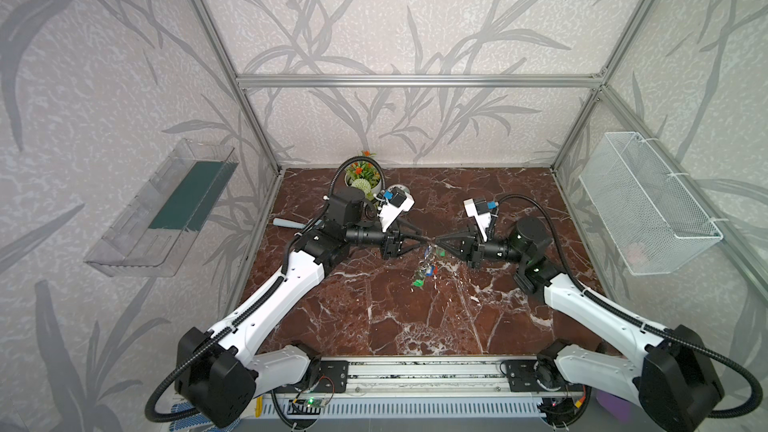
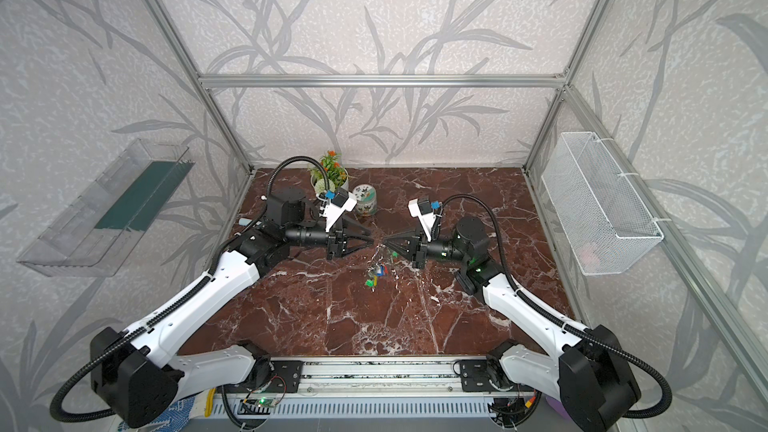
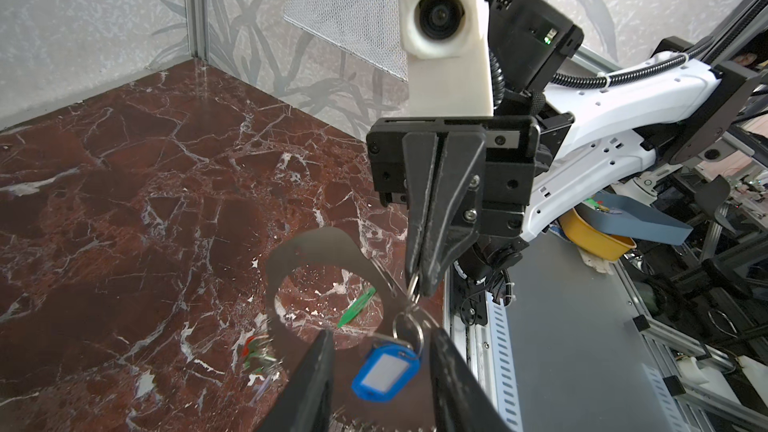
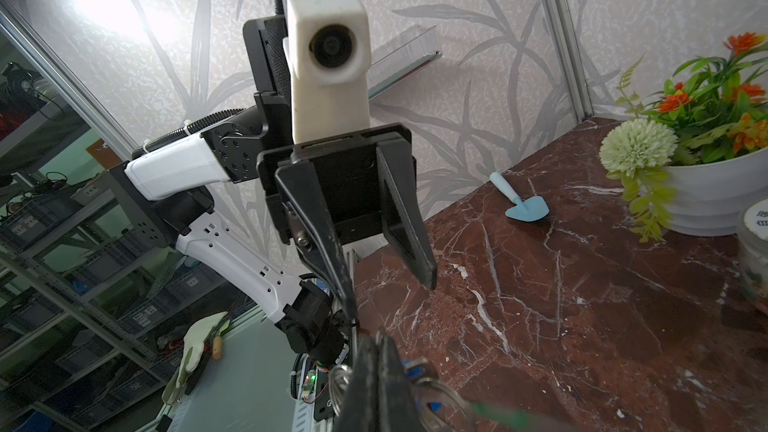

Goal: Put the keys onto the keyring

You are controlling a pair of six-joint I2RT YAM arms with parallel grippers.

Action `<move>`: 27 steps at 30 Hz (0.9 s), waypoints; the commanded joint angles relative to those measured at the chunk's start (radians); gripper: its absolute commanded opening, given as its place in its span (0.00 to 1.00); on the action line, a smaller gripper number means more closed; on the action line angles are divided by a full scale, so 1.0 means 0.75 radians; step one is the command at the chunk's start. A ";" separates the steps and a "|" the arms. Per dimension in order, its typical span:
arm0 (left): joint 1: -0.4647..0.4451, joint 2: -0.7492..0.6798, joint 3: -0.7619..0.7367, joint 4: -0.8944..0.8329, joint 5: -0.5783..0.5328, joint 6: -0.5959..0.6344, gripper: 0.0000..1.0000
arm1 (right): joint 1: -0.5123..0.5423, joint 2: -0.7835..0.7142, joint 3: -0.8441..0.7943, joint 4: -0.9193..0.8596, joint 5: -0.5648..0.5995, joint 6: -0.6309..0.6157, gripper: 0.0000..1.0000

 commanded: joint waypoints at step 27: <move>-0.115 0.080 0.039 0.062 0.036 -0.009 0.22 | 0.001 -0.034 0.012 0.112 -0.028 -0.002 0.00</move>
